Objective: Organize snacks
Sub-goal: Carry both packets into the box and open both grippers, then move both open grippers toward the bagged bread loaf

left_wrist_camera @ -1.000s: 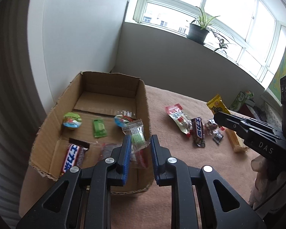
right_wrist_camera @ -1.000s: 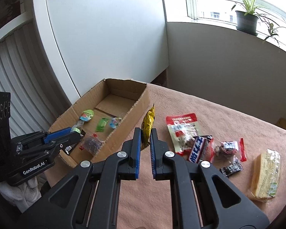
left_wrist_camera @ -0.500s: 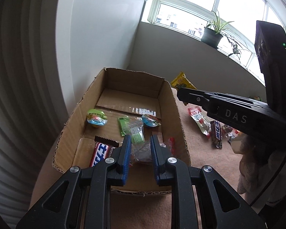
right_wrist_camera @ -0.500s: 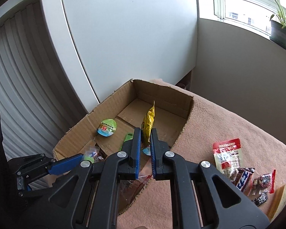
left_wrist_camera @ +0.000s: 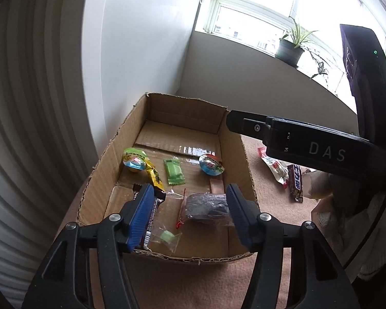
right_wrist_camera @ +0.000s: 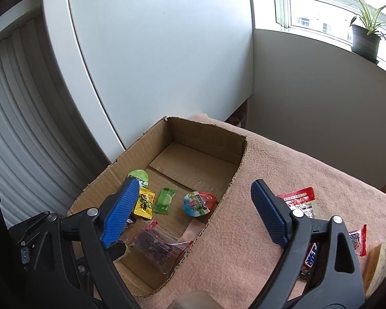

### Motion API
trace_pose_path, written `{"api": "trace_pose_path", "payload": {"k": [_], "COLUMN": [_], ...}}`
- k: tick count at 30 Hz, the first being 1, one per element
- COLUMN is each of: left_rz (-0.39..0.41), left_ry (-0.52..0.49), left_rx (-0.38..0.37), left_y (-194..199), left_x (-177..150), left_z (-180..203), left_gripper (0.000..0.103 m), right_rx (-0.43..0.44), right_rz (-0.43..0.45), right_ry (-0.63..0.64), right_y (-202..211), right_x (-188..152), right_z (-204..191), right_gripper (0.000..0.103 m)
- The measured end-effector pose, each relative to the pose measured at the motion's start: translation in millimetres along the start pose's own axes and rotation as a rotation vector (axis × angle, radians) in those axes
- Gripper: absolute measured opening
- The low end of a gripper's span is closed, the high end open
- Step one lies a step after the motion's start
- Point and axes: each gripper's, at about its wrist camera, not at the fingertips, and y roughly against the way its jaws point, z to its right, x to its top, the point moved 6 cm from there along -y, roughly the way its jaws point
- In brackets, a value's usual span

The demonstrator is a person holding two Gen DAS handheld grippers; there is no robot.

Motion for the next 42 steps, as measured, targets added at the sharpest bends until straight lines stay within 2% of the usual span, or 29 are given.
{"api": "trace_pose_path", "payload": {"k": [9, 17, 26, 33, 42], "left_rz": [0.011, 0.015, 0.003, -0.036, -0.118], "left_ry": [0.005, -0.036, -0.085, -0.126, -0.184], "left_rx": [-0.024, -0.074, -0.151, -0.224, -0.35], "left_y": [7.3, 12.9, 10.0, -1.7, -25.7], "left_x": [2.0, 1.2, -2.6, -10.2, -27.1], "left_z": [11.0, 44.4, 90.8, 134.5, 203.7], "left_gripper": [0.062, 0.062, 0.062, 0.062, 0.062], "right_rx": [-0.014, -0.056, -0.133, -0.2, -0.187], "right_rz": [0.01, 0.031, 0.053, 0.046, 0.02], "right_ry": [-0.029, -0.077, -0.189, -0.31, -0.513], "right_y": [28.9, 69.5, 120.2, 151.8, 167.5], "right_x": [-11.7, -31.2, -61.8, -97.1, -145.9], "right_z": [24.0, 67.7, 144.6, 218.2, 297.8], "right_gripper": [0.091, 0.091, 0.091, 0.091, 0.091]}}
